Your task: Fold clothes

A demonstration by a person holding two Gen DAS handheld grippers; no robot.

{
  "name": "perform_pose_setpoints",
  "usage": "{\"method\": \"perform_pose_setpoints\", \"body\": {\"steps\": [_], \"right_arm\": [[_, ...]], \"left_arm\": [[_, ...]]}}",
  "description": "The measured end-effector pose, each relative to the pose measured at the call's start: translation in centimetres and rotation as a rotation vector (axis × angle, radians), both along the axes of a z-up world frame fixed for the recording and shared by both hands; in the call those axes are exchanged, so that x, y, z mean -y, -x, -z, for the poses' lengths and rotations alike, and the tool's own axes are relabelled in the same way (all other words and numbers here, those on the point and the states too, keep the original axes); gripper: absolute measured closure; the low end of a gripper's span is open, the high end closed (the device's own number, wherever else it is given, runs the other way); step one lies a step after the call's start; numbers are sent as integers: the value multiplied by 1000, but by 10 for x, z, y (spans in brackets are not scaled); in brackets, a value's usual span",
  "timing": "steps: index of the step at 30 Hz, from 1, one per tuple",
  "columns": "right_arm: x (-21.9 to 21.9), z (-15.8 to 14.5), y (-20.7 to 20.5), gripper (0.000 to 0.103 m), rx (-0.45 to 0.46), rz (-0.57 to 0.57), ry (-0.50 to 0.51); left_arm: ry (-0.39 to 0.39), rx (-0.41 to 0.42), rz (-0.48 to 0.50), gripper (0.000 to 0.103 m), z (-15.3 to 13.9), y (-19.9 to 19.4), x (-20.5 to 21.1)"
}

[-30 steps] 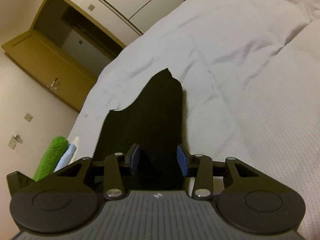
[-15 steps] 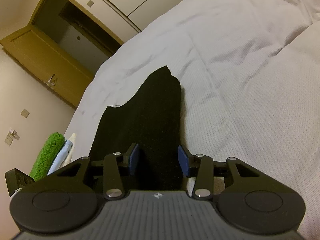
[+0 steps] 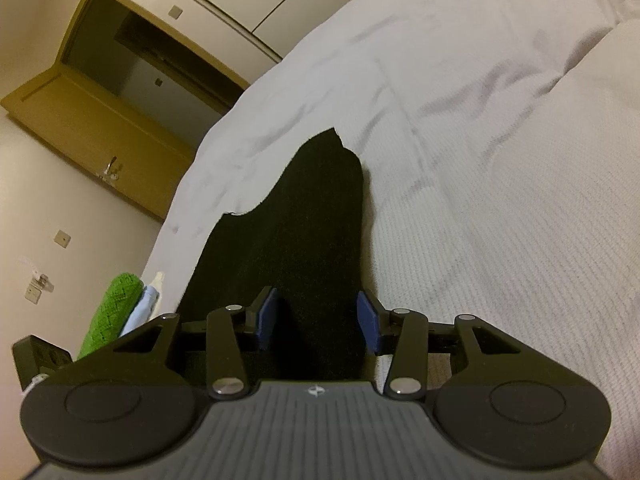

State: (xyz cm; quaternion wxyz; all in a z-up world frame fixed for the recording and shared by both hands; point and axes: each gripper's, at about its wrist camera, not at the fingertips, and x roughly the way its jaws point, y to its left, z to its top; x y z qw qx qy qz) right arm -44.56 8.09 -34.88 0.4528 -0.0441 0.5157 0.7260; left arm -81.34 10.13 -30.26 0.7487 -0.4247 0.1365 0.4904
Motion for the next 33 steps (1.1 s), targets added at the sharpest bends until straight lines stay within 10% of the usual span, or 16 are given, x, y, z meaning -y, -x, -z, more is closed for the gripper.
{"method": "perform_pose_setpoints", "body": {"steps": [24,33], "right_arm": [[35,-14,77,59,520,-247,-349],[38,-11,71,59,487,-201,-315]], "left_arm": [[-122,-83,-68,88,22,9,30],[-80,-75,-68,86,29,9,20]]}}
